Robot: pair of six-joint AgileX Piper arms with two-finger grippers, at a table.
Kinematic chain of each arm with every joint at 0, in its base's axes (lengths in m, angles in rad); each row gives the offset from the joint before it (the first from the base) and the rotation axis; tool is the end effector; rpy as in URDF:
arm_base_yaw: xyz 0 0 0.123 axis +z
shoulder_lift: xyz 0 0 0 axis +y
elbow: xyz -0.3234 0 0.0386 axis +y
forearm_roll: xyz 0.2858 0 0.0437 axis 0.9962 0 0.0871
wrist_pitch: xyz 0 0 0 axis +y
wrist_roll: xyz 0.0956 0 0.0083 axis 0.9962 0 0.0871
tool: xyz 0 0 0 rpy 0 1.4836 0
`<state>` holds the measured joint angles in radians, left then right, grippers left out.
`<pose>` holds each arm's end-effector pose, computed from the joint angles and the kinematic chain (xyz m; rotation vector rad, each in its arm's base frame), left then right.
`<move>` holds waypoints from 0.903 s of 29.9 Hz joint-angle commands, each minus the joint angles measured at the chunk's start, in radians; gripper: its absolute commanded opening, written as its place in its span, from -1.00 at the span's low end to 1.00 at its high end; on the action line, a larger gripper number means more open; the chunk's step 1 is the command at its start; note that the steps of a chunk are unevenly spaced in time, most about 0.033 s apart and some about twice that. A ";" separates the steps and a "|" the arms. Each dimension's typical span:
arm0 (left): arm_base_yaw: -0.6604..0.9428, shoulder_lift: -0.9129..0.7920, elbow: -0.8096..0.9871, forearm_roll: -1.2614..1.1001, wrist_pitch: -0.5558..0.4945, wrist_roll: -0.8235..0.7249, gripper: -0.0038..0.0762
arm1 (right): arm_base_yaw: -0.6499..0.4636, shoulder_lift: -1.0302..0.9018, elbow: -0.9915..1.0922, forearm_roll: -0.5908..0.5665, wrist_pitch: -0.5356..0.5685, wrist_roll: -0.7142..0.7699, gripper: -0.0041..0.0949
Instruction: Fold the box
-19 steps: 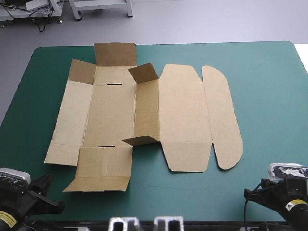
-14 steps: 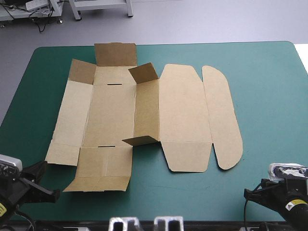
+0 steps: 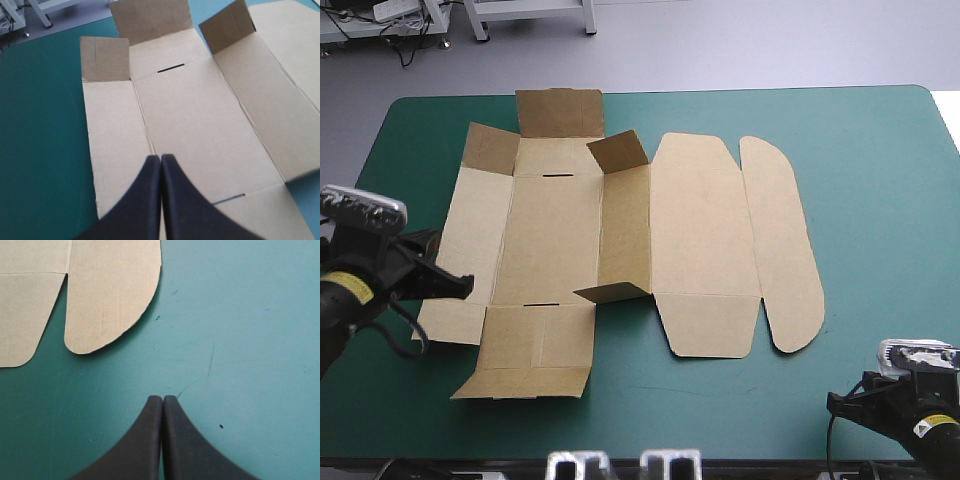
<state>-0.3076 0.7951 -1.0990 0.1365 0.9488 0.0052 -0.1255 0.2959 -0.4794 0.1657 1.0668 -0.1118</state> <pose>0.1384 -0.0328 0.4580 0.3491 2.0914 -0.0144 0.0431 0.0085 0.2818 0.0407 2.3521 0.0945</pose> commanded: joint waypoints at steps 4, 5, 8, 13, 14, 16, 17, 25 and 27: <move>-0.004 0.181 -0.125 0.155 -0.110 -0.092 -0.93 | 0.003 0.011 -0.021 0.009 -0.051 -0.002 -0.96; -0.002 0.212 -0.147 0.182 -0.108 -0.110 -0.93 | 0.003 0.011 -0.021 0.007 -0.051 -0.002 -0.96; 0.060 0.298 -0.214 0.209 -0.112 -0.143 -0.93 | 0.003 0.011 -0.021 0.007 -0.051 -0.002 -0.96; 0.295 0.433 -0.324 0.039 -0.082 -0.089 -0.88 | 0.003 0.011 -0.021 0.005 -0.051 -0.002 -0.96; 0.370 0.455 -0.344 -0.031 -0.067 -0.042 -0.88 | 0.003 0.011 -0.021 0.005 -0.051 -0.002 -0.96; 0.484 0.489 -0.358 -0.164 -0.050 0.015 -0.88 | 0.003 0.011 -0.021 0.005 -0.051 -0.002 -0.96; 0.547 0.507 -0.358 -0.254 -0.039 0.038 -0.88 | 0.003 0.011 -0.021 0.005 -0.051 -0.002 -0.96; 0.905 0.626 -0.358 -0.622 0.151 0.159 -0.88 | 0.003 0.011 -0.021 0.005 -0.051 -0.002 -0.96; 0.939 0.650 -0.358 -0.621 0.217 0.213 -0.88 | 0.003 0.011 -0.021 0.005 -0.057 -0.002 -0.96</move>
<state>0.5844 1.4494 -1.4215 -0.4107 1.1121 0.1557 -0.1255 0.2959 -0.4794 0.1657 1.0668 -0.1118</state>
